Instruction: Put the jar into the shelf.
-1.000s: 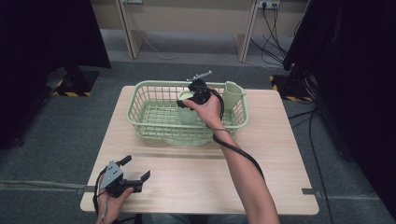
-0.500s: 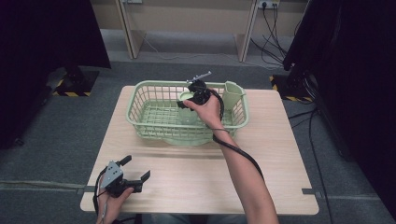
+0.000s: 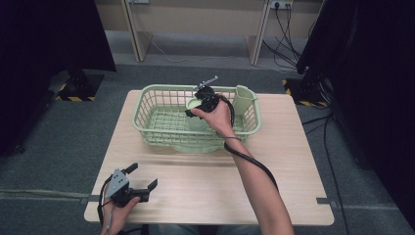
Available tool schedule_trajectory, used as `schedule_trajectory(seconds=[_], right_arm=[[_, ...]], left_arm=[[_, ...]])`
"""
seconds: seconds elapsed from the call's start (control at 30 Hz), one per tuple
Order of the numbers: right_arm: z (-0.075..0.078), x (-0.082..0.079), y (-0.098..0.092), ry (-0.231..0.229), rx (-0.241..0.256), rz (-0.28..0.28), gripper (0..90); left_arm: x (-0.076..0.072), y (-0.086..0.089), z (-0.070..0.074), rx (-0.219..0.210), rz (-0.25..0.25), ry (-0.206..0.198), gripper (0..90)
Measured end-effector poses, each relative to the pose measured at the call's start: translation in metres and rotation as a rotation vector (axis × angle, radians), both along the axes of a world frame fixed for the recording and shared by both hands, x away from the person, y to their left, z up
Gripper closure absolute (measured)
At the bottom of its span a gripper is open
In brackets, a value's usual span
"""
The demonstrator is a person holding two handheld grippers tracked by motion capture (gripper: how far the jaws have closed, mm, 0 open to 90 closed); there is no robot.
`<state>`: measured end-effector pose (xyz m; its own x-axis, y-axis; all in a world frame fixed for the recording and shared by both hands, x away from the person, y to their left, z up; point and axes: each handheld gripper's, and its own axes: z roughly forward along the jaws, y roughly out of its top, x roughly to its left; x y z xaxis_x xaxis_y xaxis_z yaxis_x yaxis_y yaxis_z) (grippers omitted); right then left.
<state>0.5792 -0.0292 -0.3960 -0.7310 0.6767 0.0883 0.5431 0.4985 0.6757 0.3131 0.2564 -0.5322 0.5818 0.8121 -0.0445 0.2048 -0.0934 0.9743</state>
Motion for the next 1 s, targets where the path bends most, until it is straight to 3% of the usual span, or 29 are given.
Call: schedule_trajectory(seconds=[0.27, 1.0], right_arm=[[0.007, -0.004, -0.01, 0.006, 0.039, 0.002, 5.4], [0.018, -0.024, -0.03, 0.006, 0.09, -0.001, 5.1]], left_arm=[[0.0, 0.0, 0.0, -0.001, 0.002, 0.001, 0.8], [0.0, 0.0, 0.0, 0.001, 0.003, 0.002, 0.8]])
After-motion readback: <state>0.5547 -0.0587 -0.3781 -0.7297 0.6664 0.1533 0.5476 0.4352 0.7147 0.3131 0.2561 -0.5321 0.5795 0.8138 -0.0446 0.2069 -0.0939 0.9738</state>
